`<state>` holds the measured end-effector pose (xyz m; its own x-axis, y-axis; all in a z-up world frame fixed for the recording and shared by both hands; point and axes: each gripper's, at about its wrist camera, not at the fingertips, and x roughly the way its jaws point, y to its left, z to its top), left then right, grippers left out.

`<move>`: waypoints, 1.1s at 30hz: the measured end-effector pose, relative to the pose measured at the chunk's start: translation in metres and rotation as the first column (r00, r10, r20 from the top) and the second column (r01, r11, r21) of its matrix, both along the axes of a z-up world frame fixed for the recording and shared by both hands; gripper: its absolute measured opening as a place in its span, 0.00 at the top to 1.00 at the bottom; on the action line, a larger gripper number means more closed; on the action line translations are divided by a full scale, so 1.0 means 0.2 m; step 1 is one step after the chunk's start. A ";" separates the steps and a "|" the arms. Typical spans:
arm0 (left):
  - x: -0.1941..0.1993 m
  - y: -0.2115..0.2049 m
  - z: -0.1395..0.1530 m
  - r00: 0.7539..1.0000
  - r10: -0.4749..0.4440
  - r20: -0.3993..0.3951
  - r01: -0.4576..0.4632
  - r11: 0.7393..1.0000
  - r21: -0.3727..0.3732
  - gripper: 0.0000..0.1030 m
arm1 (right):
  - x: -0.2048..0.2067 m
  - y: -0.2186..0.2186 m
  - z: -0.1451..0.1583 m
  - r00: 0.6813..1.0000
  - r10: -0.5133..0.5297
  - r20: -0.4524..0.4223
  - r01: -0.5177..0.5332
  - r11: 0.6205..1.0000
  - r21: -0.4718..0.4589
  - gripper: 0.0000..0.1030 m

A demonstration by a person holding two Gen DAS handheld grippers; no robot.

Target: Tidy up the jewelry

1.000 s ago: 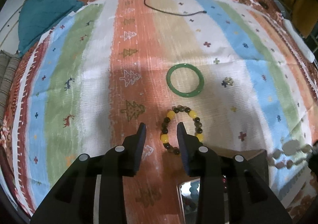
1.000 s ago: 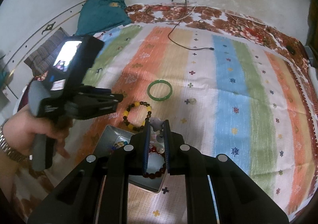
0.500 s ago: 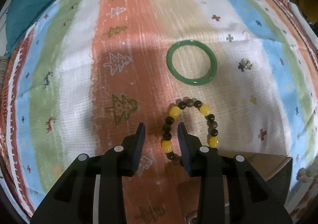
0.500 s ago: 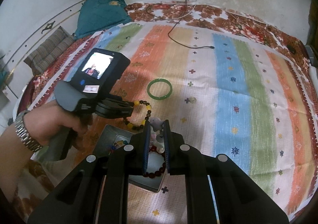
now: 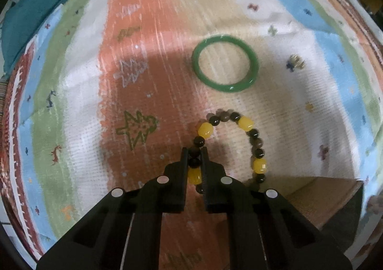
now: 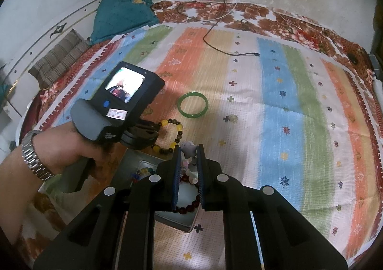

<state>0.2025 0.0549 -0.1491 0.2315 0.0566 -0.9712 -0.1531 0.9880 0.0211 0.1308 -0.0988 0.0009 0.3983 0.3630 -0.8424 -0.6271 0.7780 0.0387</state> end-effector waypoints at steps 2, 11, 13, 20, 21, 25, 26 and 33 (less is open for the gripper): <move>-0.01 -0.01 0.08 0.999 0.007 0.043 -0.006 1.000 -0.019 0.91 | 0.00 0.00 0.00 1.000 -0.001 -0.001 0.001 1.000 0.003 0.87; -0.12 -0.07 0.39 0.978 0.018 0.208 0.002 0.995 -0.097 0.91 | 0.00 -0.01 -0.01 1.000 -0.004 -0.006 0.004 1.000 0.009 0.87; -0.13 -0.06 0.43 0.973 0.018 0.232 0.006 0.995 -0.101 0.91 | 0.00 -0.01 -0.02 1.000 -0.006 -0.008 0.006 1.000 0.007 0.87; -0.22 -0.08 0.58 0.948 0.016 0.317 0.025 0.992 -0.126 0.91 | 0.00 -0.02 -0.02 1.000 -0.009 -0.011 0.009 1.000 0.004 0.87; -0.23 -0.08 0.61 0.943 0.017 0.332 0.028 0.991 -0.130 0.91 | 0.00 -0.02 -0.03 1.000 -0.009 -0.012 0.009 1.000 0.004 0.87; -0.32 -0.11 0.68 0.924 0.017 0.383 0.043 0.988 -0.147 0.91 | 0.00 -0.02 -0.02 1.000 -0.011 -0.012 0.011 1.000 0.005 0.87; -0.33 -0.12 0.70 0.920 0.015 0.391 0.047 0.988 -0.148 0.91 | 0.00 -0.02 -0.02 1.000 -0.011 -0.012 0.011 1.000 0.006 0.87; -0.47 -0.17 0.77 0.896 0.001 0.444 0.072 0.986 -0.149 0.91 | -0.02 -0.03 -0.02 1.000 -0.009 -0.011 0.009 1.000 0.013 0.87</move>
